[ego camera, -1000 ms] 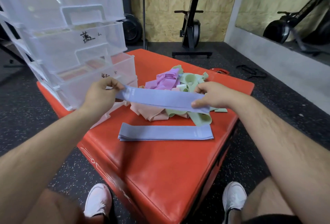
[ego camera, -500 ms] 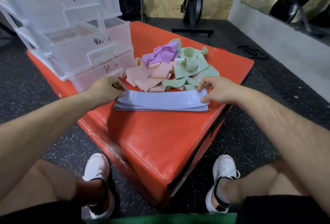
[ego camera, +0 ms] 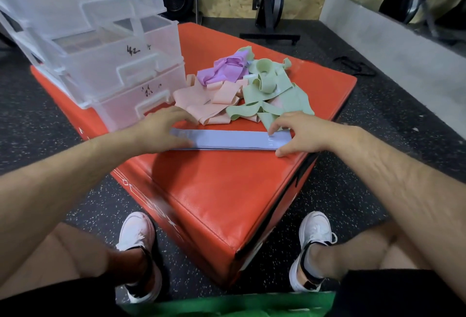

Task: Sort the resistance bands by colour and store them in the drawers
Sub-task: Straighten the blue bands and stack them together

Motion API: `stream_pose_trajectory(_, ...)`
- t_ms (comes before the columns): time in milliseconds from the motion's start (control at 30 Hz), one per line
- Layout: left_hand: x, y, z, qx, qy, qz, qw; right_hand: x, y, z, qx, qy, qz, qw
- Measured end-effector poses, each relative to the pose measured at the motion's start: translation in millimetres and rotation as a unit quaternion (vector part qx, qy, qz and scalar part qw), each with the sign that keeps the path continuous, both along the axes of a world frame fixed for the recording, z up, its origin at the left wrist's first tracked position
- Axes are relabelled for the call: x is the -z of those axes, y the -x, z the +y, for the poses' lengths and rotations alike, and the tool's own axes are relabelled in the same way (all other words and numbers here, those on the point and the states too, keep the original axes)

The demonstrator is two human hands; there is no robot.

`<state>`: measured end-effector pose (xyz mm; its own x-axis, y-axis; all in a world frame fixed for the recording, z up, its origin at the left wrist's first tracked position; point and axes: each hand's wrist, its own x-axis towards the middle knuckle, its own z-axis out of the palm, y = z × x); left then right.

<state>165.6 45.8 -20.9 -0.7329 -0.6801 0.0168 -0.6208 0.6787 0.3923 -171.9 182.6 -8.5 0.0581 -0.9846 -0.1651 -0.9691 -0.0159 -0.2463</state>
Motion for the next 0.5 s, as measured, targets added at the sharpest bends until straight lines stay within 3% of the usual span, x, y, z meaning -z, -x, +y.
stream_pose_trajectory(100, 6, 1, 3, 0.029, -0.006, -0.044, 0.999, 3, 2, -3, -0.01, 0.003, 0.017, 1.0)
stream_pose_trajectory(233, 7, 4, 1, 0.042, -0.016, -0.022, 0.999, 4, 3, -3, -0.017, 0.009, 0.025, 0.999)
stream_pose_trajectory(400, 4, 5, 1, 0.03, -0.006, -0.058, 0.998, 4, 2, -2, -0.024, 0.01, 0.031, 0.999)
stream_pose_trajectory(500, 0, 13, 0, 0.021, 0.002, -0.067, 0.998, -2, -1, -7, -0.022, 0.056, 0.021, 0.998)
